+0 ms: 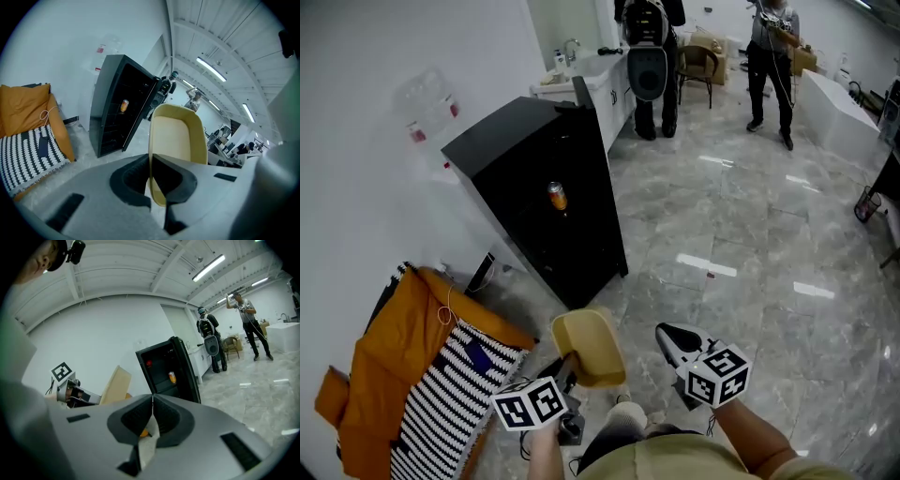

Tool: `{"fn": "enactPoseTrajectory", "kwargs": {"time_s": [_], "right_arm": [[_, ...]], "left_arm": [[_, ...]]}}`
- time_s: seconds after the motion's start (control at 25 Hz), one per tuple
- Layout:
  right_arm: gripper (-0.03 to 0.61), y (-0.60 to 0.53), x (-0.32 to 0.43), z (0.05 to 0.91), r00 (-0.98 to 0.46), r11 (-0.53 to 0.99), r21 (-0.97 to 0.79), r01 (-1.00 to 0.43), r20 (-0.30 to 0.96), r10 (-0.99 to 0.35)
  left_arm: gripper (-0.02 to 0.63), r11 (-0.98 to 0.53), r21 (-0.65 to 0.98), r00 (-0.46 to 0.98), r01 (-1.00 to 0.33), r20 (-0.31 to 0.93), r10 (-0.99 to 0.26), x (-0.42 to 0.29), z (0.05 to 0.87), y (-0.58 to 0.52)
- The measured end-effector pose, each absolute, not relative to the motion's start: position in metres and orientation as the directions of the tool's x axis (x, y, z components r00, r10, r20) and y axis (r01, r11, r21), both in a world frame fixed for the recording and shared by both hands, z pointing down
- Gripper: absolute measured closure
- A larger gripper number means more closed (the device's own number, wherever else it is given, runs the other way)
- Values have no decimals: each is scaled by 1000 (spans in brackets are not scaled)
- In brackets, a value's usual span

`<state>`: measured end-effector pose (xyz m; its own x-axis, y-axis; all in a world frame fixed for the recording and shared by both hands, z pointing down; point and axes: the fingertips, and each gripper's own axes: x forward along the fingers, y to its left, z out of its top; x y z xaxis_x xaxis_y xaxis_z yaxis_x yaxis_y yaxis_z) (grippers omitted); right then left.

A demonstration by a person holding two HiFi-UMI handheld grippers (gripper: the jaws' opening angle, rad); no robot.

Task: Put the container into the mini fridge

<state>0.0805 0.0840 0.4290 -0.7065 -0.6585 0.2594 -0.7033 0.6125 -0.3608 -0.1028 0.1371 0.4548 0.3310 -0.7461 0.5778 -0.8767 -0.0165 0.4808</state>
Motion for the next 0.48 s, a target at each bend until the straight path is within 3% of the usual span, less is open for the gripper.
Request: {"fn": "enactPoseTrajectory", "kwargs": {"time_s": [0.48], "right_arm": [[548, 41, 52, 422, -728, 655, -320, -685, 250, -639]], "left_arm": [[586, -25, 493, 341, -870, 562, -753, -121, 454, 79]]}}
